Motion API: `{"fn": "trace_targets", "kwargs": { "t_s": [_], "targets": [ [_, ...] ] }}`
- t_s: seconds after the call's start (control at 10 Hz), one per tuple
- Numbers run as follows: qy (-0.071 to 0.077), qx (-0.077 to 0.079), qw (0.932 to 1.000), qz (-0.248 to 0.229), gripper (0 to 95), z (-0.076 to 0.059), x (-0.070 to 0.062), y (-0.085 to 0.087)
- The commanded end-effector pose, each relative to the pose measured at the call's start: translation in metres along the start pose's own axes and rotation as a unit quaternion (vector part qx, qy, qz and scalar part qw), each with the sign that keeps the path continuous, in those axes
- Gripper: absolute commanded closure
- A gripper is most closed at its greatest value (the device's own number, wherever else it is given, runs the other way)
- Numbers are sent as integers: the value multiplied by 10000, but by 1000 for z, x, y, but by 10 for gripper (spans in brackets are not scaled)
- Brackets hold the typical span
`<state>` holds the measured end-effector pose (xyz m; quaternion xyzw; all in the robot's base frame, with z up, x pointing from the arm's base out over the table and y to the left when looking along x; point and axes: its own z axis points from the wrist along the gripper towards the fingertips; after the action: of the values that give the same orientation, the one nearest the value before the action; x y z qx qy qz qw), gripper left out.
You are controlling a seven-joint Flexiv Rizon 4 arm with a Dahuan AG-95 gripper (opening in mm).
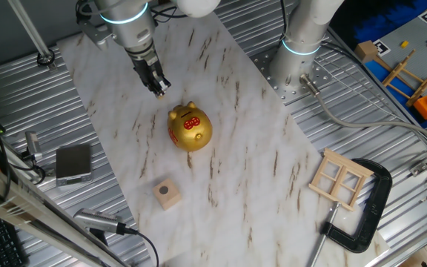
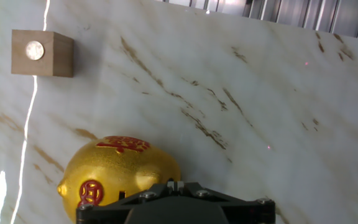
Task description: Drop coins into a piggy bank
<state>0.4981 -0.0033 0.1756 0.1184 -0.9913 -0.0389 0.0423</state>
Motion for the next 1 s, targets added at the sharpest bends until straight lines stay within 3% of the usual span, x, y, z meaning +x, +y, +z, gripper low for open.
{"fn": "trace_targets", "kwargs": {
  "t_s": [0.1, 0.3, 0.5, 0.8, 1.0],
  "targets": [
    [41, -10, 10000, 60, 950, 0, 0, 1],
    [55, -23, 9998, 195, 950, -3, -4, 6],
    [36, -111, 9994, 339, 950, -4, -17, 21],
    [-21, -239, 9981, 566, 950, 3, -40, 46],
    [-56, -335, 9968, 721, 950, 13, -63, 70]
  ]
}}
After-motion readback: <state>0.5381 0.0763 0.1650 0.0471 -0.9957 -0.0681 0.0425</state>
